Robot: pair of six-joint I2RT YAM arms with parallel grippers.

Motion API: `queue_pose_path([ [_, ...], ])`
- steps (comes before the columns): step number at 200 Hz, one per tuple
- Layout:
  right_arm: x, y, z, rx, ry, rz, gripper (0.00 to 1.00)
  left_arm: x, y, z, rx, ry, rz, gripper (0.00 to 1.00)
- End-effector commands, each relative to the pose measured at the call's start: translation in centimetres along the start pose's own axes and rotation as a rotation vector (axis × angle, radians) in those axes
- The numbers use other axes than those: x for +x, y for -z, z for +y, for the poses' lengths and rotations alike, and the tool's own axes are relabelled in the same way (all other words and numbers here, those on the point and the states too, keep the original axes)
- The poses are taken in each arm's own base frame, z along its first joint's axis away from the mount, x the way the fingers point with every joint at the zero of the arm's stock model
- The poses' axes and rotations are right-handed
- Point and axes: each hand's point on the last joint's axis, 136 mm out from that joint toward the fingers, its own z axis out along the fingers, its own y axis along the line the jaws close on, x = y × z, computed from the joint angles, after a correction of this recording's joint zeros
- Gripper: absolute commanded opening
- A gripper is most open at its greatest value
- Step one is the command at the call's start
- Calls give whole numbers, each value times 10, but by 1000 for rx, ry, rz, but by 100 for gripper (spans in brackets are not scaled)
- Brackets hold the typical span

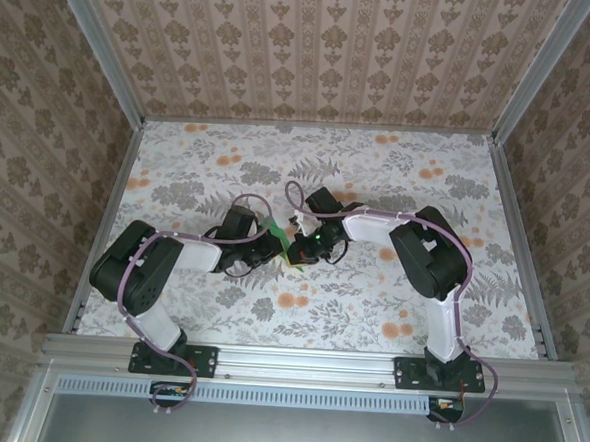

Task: Fold a paper plane with a square sheet of paper (pick it up from the middle)
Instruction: Fold the wing for the fifth time at the center of the table.

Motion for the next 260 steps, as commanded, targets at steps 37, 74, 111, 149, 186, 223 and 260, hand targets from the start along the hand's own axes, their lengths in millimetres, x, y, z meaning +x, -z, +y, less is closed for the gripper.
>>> queue_pose_path([
  [37, 13, -7, -15, 31, -35, 62, 8, 4, -4, 26, -109, 22, 13, 10],
  [74, 16, -10, -19, 35, -47, 80, 8, 4, -4, 28, -120, 24, 15, 10],
  [111, 0, 8, 4, -2, 3, 6, 7, 5, -4, 28, -121, 25, 18, 9],
  [149, -12, 11, 6, 15, 15, -22, 4, 5, -4, 28, -120, 23, 19, 9],
  [186, -17, 1, -5, 32, -9, -20, 1, 6, -3, 28, -121, 23, 21, 9],
  [223, -10, -4, -19, 62, -42, 5, 0, 6, -3, 29, -125, 26, 21, 8],
  [260, 7, -8, -33, 98, -66, 51, 0, 6, -3, 33, -146, 31, 22, 6],
])
